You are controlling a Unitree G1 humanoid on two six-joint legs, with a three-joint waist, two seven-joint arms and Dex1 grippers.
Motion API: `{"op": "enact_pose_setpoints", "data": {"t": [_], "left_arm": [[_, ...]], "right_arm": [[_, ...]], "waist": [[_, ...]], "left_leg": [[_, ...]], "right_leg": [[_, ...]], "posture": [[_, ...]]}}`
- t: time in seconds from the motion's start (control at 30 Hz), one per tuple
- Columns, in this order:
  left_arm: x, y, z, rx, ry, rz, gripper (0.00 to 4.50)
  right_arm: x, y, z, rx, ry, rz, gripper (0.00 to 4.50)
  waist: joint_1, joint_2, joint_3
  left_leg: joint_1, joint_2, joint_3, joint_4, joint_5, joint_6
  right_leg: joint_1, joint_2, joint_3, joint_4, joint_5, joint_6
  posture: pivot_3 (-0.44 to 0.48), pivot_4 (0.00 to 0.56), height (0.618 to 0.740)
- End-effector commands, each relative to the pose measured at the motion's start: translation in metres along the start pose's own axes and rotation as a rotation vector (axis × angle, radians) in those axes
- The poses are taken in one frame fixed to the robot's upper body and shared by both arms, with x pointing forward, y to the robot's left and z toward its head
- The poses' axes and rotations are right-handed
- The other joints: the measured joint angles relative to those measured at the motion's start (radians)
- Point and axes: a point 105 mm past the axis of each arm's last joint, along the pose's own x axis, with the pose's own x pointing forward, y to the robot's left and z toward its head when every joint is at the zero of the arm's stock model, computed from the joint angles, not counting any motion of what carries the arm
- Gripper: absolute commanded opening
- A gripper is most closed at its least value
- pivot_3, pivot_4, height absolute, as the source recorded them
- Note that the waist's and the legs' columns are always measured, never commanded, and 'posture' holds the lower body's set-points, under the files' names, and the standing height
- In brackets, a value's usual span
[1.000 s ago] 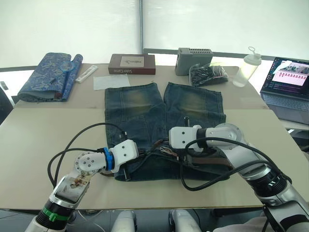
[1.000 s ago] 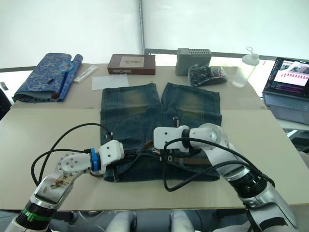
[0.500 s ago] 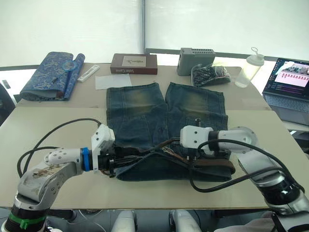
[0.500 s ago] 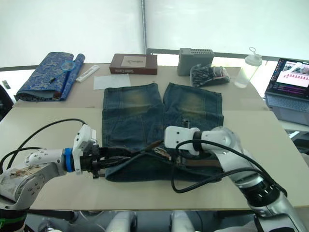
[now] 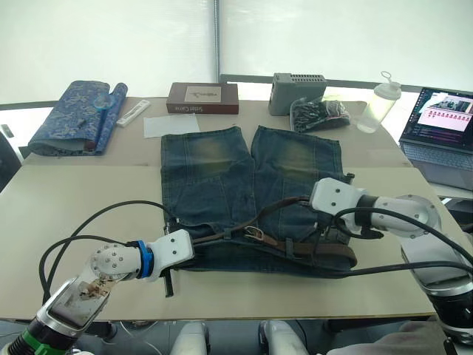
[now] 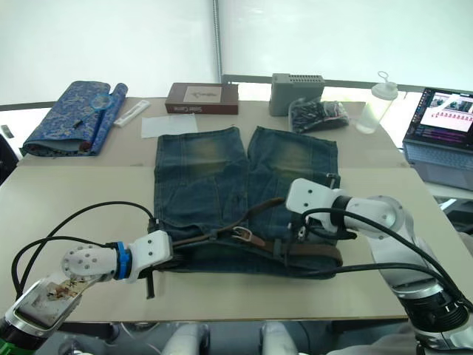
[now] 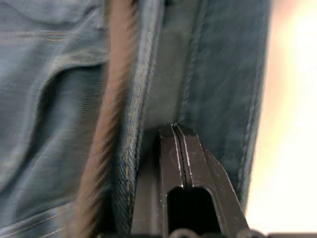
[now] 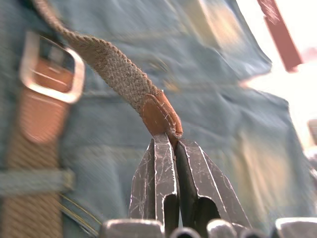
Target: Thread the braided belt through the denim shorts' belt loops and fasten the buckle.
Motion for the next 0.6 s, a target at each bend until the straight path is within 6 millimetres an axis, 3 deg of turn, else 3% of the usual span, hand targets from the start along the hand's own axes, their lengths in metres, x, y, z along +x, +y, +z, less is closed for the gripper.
{"op": "enact_pose_setpoints", "data": {"t": [0.03, 0.13, 0.2, 0.3, 0.37, 0.47, 0.6], "left_arm": [[-0.016, 0.016, -0.021, 0.013, 0.09, 0.093, 0.03], [-0.029, 0.022, -0.033, -0.002, 0.132, 0.131, 0.03], [-0.034, 0.022, -0.03, -0.018, 0.105, 0.136, 0.03], [-0.036, 0.025, -0.003, -0.122, -0.051, 0.139, 0.03], [-0.04, 0.028, 0.032, -0.201, -0.211, 0.101, 0.03], [-0.039, 0.032, 0.077, -0.19, -0.332, 0.036, 0.85], [-0.023, 0.042, 0.108, -0.078, -0.349, 0.05, 2.7]], "right_arm": [[-0.019, -0.024, -0.003, -0.016, 0.038, -0.136, 0.0], [-0.026, -0.03, -0.003, -0.01, 0.035, -0.178, 0.0], [-0.025, -0.027, 0.003, 0.004, -0.008, -0.161, 0.0], [-0.022, -0.017, 0.013, 0.0, -0.064, -0.097, 0.0], [-0.018, -0.006, 0.023, -0.007, -0.11, -0.017, 0.0], [-0.008, 0.003, 0.038, -0.048, -0.161, 0.077, 0.0], [0.007, 0.005, 0.058, -0.101, -0.216, 0.139, 0.0]], "waist": [[-0.003, 0.001, 0.0], [-0.006, 0.001, 0.001], [-0.005, 0.002, 0.001], [-0.003, 0.002, 0.001], [-0.002, 0.001, 0.002], [0.005, -0.001, 0.004], [-0.002, -0.002, 0.004]], "left_leg": [[0.0, 0.0, 0.0, 0.0, 0.0, 0.0], [0.0, 0.001, 0.001, -0.001, 0.0, 0.0], [0.0, 0.001, 0.001, -0.001, 0.0, 0.0], [0.0, 0.001, 0.001, -0.001, 0.0, 0.0], [0.0, 0.001, 0.001, -0.001, 0.0, 0.0], [-0.001, 0.001, 0.001, 0.0, 0.0, 0.0], [0.001, 0.0, 0.0, 0.0, 0.0, 0.0]], "right_leg": [[0.0, 0.0, 0.0, 0.0, 0.0, 0.0], [-0.001, 0.0, 0.0, 0.0, 0.0, -0.001], [-0.001, 0.0, 0.0, 0.001, 0.0, -0.001], [-0.001, 0.0, 0.0, 0.0, 0.0, -0.001], [-0.001, 0.0, 0.0, 0.0, 0.0, -0.001], [-0.001, 0.0, -0.001, 0.001, 0.0, 0.0], [0.002, 0.0, -0.001, 0.0, 0.001, 0.001]], "posture": [[0.0, 0.15, 0.718], [0.0, 0.15, 0.718], [0.0, 0.15, 0.718], [0.0, 0.15, 0.718], [0.0, 0.15, 0.718], [0.0, 0.15, 0.718], [0.0, 0.15, 0.718]]}}
